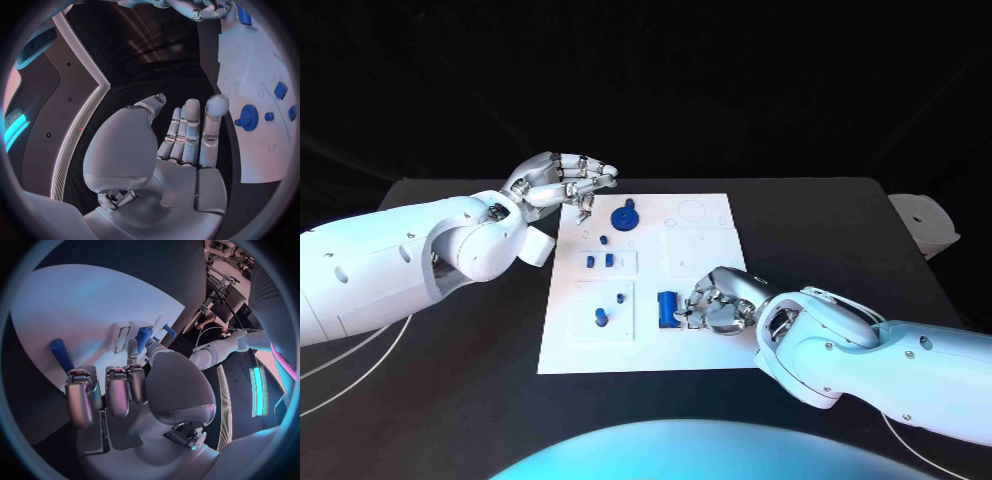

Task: Assemble the parts on the task board

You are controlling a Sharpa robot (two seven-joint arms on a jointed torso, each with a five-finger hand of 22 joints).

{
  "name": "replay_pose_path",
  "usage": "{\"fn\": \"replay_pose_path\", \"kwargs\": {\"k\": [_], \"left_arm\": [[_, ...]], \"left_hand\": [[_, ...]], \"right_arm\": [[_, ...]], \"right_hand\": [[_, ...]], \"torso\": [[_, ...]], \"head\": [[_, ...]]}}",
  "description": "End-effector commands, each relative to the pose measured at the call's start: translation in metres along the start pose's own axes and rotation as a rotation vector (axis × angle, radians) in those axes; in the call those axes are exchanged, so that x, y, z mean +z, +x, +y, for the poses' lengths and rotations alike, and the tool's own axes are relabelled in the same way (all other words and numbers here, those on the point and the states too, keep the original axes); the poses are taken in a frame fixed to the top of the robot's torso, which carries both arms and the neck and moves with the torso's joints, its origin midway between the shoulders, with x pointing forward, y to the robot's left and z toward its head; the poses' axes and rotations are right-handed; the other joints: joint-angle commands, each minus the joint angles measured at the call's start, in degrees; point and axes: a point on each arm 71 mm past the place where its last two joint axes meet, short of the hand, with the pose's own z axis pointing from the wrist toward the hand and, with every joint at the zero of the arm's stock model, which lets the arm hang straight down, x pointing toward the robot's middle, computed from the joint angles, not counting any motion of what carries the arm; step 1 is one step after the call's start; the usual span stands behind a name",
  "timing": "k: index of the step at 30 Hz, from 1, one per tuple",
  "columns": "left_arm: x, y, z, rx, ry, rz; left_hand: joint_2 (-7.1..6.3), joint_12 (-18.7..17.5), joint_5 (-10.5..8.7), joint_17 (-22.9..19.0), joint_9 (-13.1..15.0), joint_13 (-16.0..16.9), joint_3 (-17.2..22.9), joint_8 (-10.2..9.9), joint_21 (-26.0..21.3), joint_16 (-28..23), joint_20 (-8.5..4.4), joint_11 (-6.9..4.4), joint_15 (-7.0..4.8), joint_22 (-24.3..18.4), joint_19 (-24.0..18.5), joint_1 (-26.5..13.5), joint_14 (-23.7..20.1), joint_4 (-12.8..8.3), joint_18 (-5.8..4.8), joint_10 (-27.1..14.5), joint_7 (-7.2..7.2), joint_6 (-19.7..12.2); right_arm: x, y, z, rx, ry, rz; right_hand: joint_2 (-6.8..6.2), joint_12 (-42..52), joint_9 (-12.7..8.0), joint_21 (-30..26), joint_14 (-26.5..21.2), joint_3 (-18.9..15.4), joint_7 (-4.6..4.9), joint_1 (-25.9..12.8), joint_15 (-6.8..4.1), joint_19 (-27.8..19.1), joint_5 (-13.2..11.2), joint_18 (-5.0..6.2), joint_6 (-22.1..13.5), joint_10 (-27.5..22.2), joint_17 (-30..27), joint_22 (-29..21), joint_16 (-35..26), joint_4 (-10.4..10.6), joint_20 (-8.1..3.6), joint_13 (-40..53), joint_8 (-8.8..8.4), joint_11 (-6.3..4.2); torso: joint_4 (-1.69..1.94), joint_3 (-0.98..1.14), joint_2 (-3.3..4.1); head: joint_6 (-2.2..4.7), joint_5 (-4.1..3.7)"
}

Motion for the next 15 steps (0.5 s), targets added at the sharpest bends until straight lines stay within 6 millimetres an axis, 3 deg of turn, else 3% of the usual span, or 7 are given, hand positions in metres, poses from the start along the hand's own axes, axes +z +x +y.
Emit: {"fn": "replay_pose_path", "kwargs": {"k": [1, 15], "left_arm": [[0.0006, 0.0022, -0.0014, -0.012, 0.011, 0.015], [0.0004, 0.0018, -0.0013, -0.011, 0.011, 0.014]], "left_hand": [[0.59, 0.3, 0.21, -0.1, 0.1, -0.1, 0.0, 0.3, -0.1, -0.2, -0.06, -0.05, 0.13, 0.0, -0.1, 0.1, -0.2, 0.4, 0.11, -0.4, 1.33, -0.2], [0.59, 0.3, 0.21, -0.1, 0.1, -0.1, 0.0, 0.3, -0.1, -0.2, -0.06, -0.05, 0.13, 0.0, -0.1, 0.1, -0.2, 0.4, 0.11, -0.4, 1.33, -0.2]], "right_arm": [[-0.0001, 0.0013, -0.0015, -0.035, 0.008, 0.019], [-0.0026, 0.0003, -0.0010, -0.030, -0.013, 0.015]], "right_hand": [[0.05, 0.3, 0.1, 0.3, 5.2, 0.4, -0.20, 0.6, -0.49, 6.0, -0.1, -0.38, 0.0, 2.0, 10.8, 15.1, 0.2, 0.0, -0.42, 10.2, 0.23, -0.41], [-0.44, 0.2, 0.2, 0.3, 5.2, 0.3, -0.19, 1.0, -0.56, 6.0, -0.2, -0.38, -0.2, 2.0, 10.7, 15.1, 0.2, 0.0, -0.51, 10.2, 0.42, -0.44]], "torso": [[0.00, -0.02, 0.02], [0.11, -0.05, 0.07]], "head": [[-0.01, -0.11], [-0.02, -0.19]]}}
